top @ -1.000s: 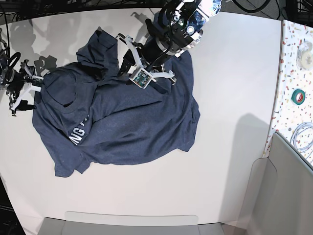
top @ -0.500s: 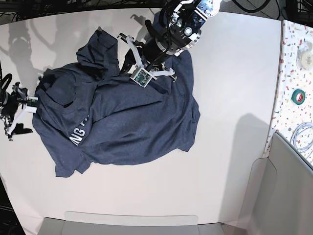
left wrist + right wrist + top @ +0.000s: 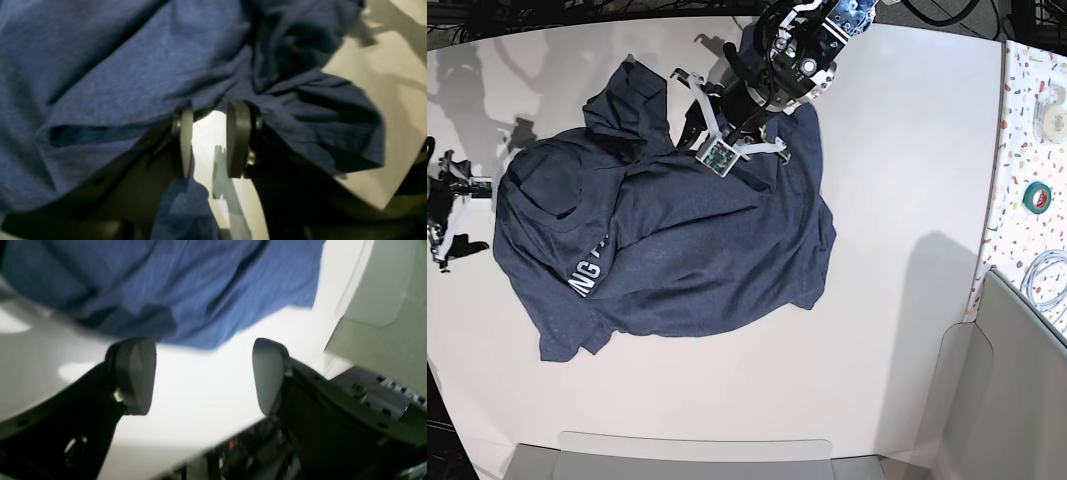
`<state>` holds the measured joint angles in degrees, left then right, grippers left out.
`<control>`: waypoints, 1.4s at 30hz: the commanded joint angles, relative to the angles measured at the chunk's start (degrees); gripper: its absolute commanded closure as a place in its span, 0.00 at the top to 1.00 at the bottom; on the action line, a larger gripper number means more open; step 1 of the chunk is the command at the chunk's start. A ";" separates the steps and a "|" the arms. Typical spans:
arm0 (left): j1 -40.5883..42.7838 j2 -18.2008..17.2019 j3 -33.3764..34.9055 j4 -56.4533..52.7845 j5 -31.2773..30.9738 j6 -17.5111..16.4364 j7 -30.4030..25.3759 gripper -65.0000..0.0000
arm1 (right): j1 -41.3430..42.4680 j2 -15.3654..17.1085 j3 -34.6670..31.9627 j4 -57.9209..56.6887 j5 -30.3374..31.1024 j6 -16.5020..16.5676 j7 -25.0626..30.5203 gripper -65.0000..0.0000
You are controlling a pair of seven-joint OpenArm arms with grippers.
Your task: Layout the t-shirt on the table in an organized manner, then fold the t-shirt properly
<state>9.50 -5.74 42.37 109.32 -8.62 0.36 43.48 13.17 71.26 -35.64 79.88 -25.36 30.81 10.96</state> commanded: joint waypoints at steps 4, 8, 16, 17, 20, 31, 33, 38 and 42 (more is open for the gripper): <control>-0.31 0.33 0.05 0.88 -0.39 -0.32 -1.51 0.27 | 0.77 2.10 -3.09 0.08 -0.26 -0.70 0.34 0.68; -0.31 0.33 0.05 0.88 -0.39 -0.23 -1.59 0.27 | 0.77 1.83 -4.85 -1.24 -0.26 -0.70 0.25 0.68; -0.31 0.33 0.05 0.88 -0.39 -0.23 -1.68 0.27 | 0.85 -3.00 -7.40 -8.36 -3.60 -0.70 0.34 0.68; -0.31 0.33 0.05 0.88 -0.39 -0.23 -1.68 0.27 | 0.85 -3.70 -7.40 -8.98 -4.22 -0.70 0.42 0.68; -0.22 0.33 0.05 0.88 -0.39 -0.23 -1.68 0.27 | 0.85 -5.64 -7.40 -11.17 -4.57 -0.79 0.60 0.68; -0.05 0.33 0.05 0.88 -0.39 -0.23 -1.68 0.27 | 0.94 -10.12 -7.40 -13.72 -4.74 -2.28 0.25 0.66; -0.05 0.33 0.05 0.88 -0.39 -0.23 -1.68 0.27 | 0.77 -10.65 -7.48 -14.16 -4.74 -2.10 0.25 0.54; -0.31 0.33 0.22 1.32 -0.39 -0.23 -1.24 0.27 | -0.64 -11.70 -7.48 -16.89 -4.74 -2.28 0.25 0.00; -3.83 0.24 3.83 1.32 -0.30 -0.49 -1.15 0.27 | -2.05 -12.32 -7.48 -16.98 -4.83 -2.28 0.25 0.00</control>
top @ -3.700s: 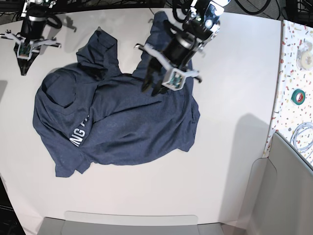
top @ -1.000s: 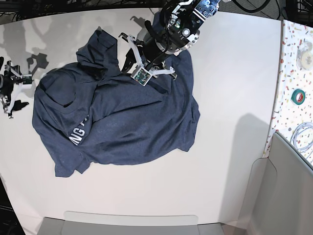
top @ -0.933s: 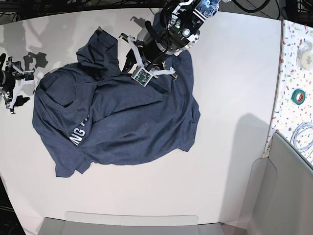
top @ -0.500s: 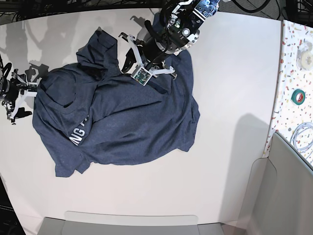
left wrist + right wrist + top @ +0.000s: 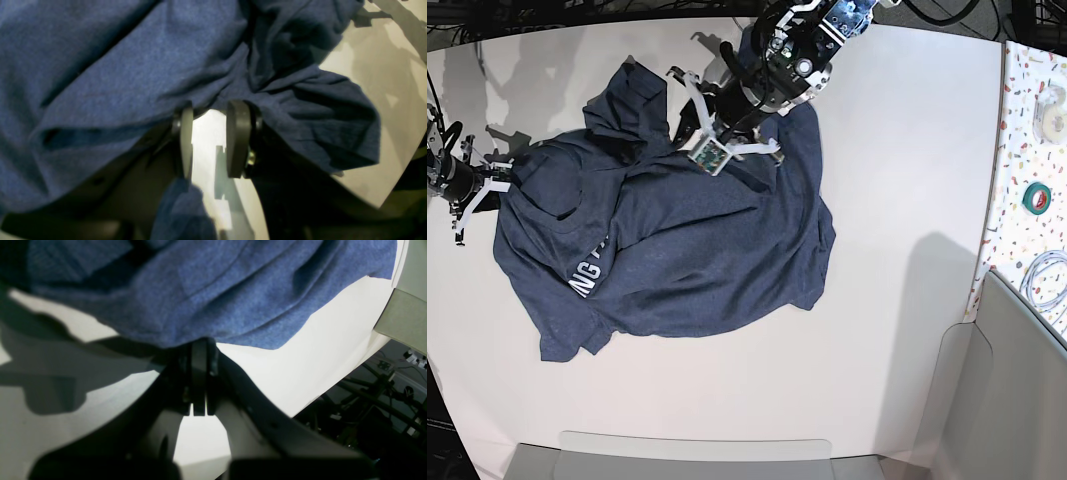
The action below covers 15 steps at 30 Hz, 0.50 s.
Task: Layout the t-shirt on the table in an organized manner, then fold the t-shirt properly
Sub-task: 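Drag the held fabric with the left gripper toward the right gripper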
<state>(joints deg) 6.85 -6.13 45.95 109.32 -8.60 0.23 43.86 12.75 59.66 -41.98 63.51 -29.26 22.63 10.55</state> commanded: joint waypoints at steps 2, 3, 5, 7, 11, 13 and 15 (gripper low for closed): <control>-5.14 -1.39 5.08 1.23 -0.32 -0.36 0.23 0.28 | -2.42 -0.80 -0.97 -0.60 -0.94 5.89 0.66 0.00; -6.90 -1.21 7.19 0.97 -0.32 -0.36 1.90 0.30 | -2.60 -0.80 -0.97 -0.60 -0.94 5.89 0.66 0.00; -9.97 -1.03 10.44 -0.70 1.08 -0.36 3.57 0.32 | -2.95 -0.98 -0.88 -0.60 -0.94 5.89 0.66 0.00; -12.00 -0.95 13.08 -2.64 3.46 -0.36 3.57 0.34 | -3.04 -0.98 -0.88 -0.60 -0.94 5.89 0.66 0.00; -14.02 0.28 17.65 -5.45 8.47 -0.36 4.19 0.39 | -3.65 -1.07 -0.71 -0.60 -0.94 5.89 0.66 0.00; -14.37 0.55 18.09 -5.98 9.88 -0.36 4.28 0.43 | -3.65 -1.07 -0.71 -0.60 -0.94 5.89 0.66 0.00; -14.46 1.43 18.09 -5.98 10.14 -0.36 4.28 0.45 | -3.65 -1.07 -0.71 -0.60 -0.94 5.89 0.57 0.00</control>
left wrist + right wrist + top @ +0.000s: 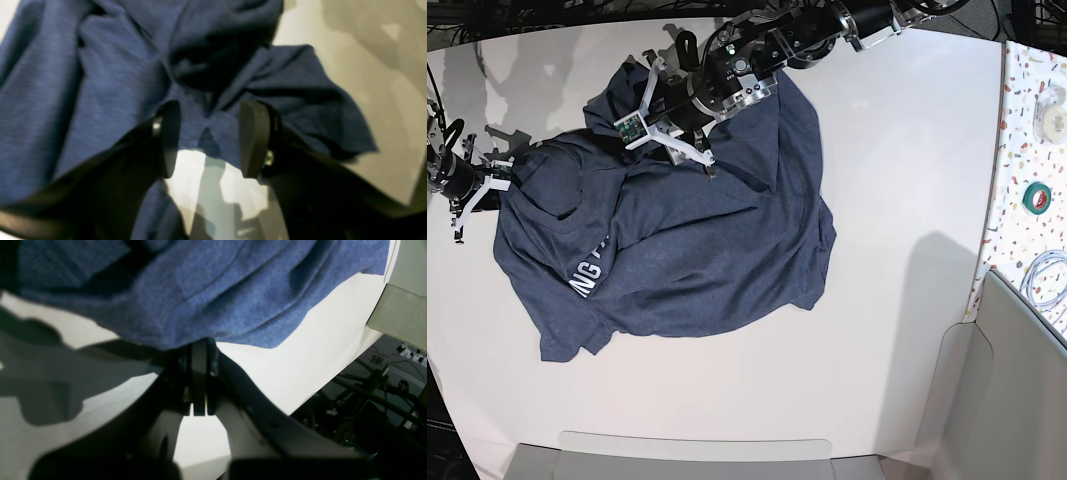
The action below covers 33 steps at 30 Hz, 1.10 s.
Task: Layout the t-shirt on the table in an organized manner, then fold the t-shirt properly
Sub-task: 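Drag the held fabric with the left gripper toward the right gripper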
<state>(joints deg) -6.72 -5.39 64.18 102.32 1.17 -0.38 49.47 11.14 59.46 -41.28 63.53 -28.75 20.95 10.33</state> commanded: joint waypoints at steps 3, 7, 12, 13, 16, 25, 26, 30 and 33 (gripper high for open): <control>-2.11 1.12 -0.23 1.02 0.37 0.34 -1.34 0.47 | -2.04 -0.96 -1.40 -0.63 -1.44 7.58 0.79 0.00; -4.14 1.12 -0.49 0.93 0.19 0.43 -1.34 0.47 | -2.74 -0.96 -1.32 -0.19 -1.44 7.49 -0.53 0.00; -5.10 1.21 -0.31 -1.62 0.11 0.51 -2.04 0.47 | -2.83 -1.92 -1.32 0.08 -1.44 7.49 -2.20 0.00; -5.81 1.21 -0.31 -2.06 0.02 0.51 -2.04 0.47 | -2.83 -2.01 -1.32 0.17 -1.44 7.49 -2.20 0.00; -6.51 2.88 -0.23 -2.67 0.02 0.51 -2.04 0.47 | -2.83 -2.10 -1.32 0.08 -1.44 7.49 -2.20 0.00; -6.33 4.73 -0.23 -2.67 -0.07 0.51 -1.96 0.47 | -2.83 -3.51 -1.32 -0.01 -1.44 7.49 -2.20 0.00; -6.33 4.82 -0.23 -2.67 -0.07 0.51 -1.96 0.47 | -2.83 -3.59 -1.32 -0.10 -1.44 7.49 -2.20 0.00; -6.33 5.87 -0.14 -2.67 -0.07 0.51 -2.04 0.47 | -2.83 -3.59 -1.32 -0.01 -1.44 7.49 -2.20 0.00; -6.33 6.13 -0.14 -3.38 -0.07 0.51 -2.04 0.47 | -2.83 -3.68 -1.32 0.08 -1.44 7.40 -2.20 0.00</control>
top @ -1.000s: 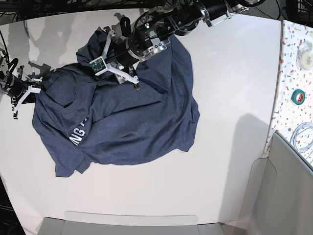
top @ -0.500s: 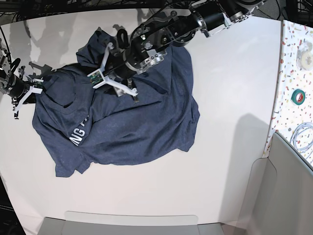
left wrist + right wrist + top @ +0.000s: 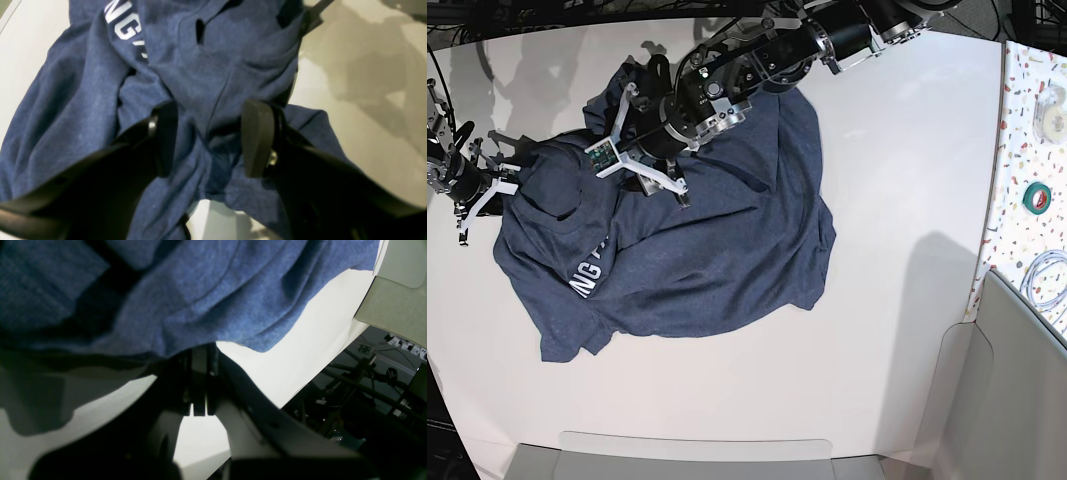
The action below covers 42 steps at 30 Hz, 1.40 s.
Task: Layout the t-shirt on the table in an organized manner, then fold the t-shirt properly
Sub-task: 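Drag the held fabric with the left gripper toward the right gripper, then grasp the shirt with the right gripper beside the left gripper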
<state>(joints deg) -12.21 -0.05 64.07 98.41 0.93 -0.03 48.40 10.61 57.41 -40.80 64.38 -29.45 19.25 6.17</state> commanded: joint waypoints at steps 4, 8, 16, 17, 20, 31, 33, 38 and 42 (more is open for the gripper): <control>-0.85 1.59 -0.12 -1.22 0.17 0.16 -1.06 0.47 | -2.30 -1.63 -1.80 -0.78 -0.75 9.11 1.96 0.00; -0.85 1.94 -0.12 -2.19 0.17 0.08 -1.06 0.47 | -2.30 -1.63 -1.80 -0.78 -0.75 9.11 1.96 0.00; -0.85 2.03 -0.56 -2.98 0.17 -0.01 -1.15 0.23 | -2.30 -2.51 -1.71 -0.86 -0.39 9.02 1.96 0.00; -0.85 2.12 -0.65 -3.51 0.17 -0.01 -1.15 0.13 | -2.30 -2.95 -1.71 -0.95 -0.31 9.02 1.96 0.00; -0.94 3.09 -0.73 -6.24 0.17 -0.01 -0.53 0.00 | -2.39 -3.82 -0.39 -0.95 -0.31 9.02 1.96 0.00; 0.65 3.00 -7.24 3.08 0.43 0.34 -0.89 0.00 | -2.74 -9.01 17.10 6.87 4.88 8.93 1.96 0.00; 0.82 2.91 -10.58 4.23 0.43 0.34 -0.97 0.00 | -2.74 -11.03 21.32 9.33 4.97 8.93 1.96 0.00; 1.35 0.98 -17.96 9.15 0.26 0.52 -0.97 0.00 | -2.13 -17.01 29.68 15.58 4.88 9.02 1.69 0.00; 1.17 -2.89 -22.89 12.58 0.26 6.49 -1.06 0.00 | 0.25 -24.40 33.37 23.14 4.88 9.28 -5.60 0.00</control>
<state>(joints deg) -9.98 -3.05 41.58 109.78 0.71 6.17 48.64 9.37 32.36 -7.86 86.19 -25.52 29.54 -1.45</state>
